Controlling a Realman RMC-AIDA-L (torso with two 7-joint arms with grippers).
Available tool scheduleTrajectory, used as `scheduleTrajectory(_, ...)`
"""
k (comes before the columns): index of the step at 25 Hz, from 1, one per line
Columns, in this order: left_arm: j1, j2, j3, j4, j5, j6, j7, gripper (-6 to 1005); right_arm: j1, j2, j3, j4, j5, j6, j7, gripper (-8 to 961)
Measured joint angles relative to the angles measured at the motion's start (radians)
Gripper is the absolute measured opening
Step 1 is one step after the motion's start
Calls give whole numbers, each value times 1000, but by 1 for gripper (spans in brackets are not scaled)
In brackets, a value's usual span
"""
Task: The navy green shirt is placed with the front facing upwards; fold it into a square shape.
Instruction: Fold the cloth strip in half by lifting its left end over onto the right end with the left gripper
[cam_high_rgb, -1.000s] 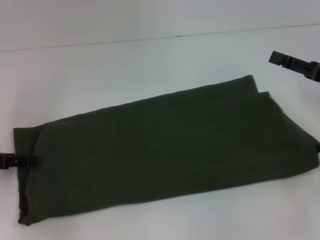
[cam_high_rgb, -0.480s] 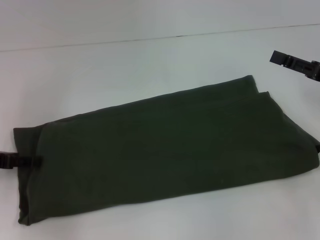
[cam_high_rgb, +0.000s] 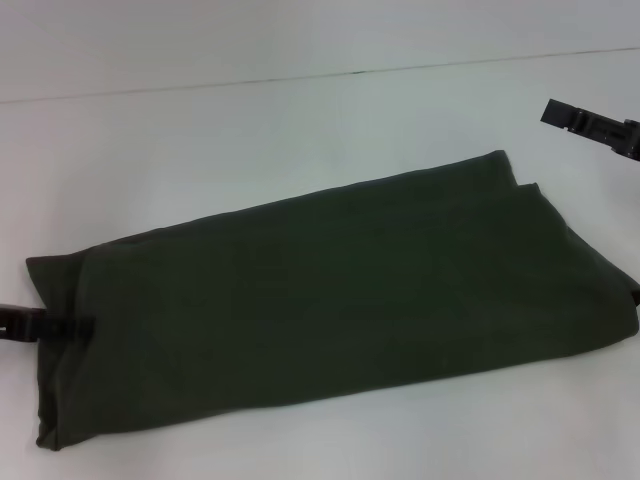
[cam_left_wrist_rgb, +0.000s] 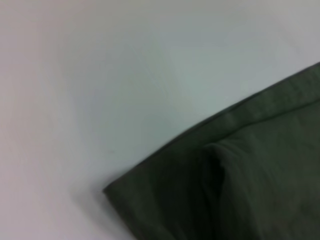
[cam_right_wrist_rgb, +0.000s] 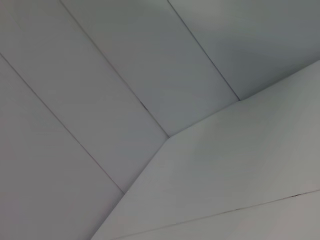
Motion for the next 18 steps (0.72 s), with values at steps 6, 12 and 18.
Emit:
scheduleTrajectory(6,-4,0,1,-7,-4,16,1,784,0,-2,0,0,0,5,0,913)
scheduleTrajectory(12,-7,0,1,-9,-5,21,5,784,0,-2,0,0,0,5,0,913)
scheduleTrajectory(18,-9,0,2,-5,-1,18,5,784,-1,-2,0,0,0,3,0,913)
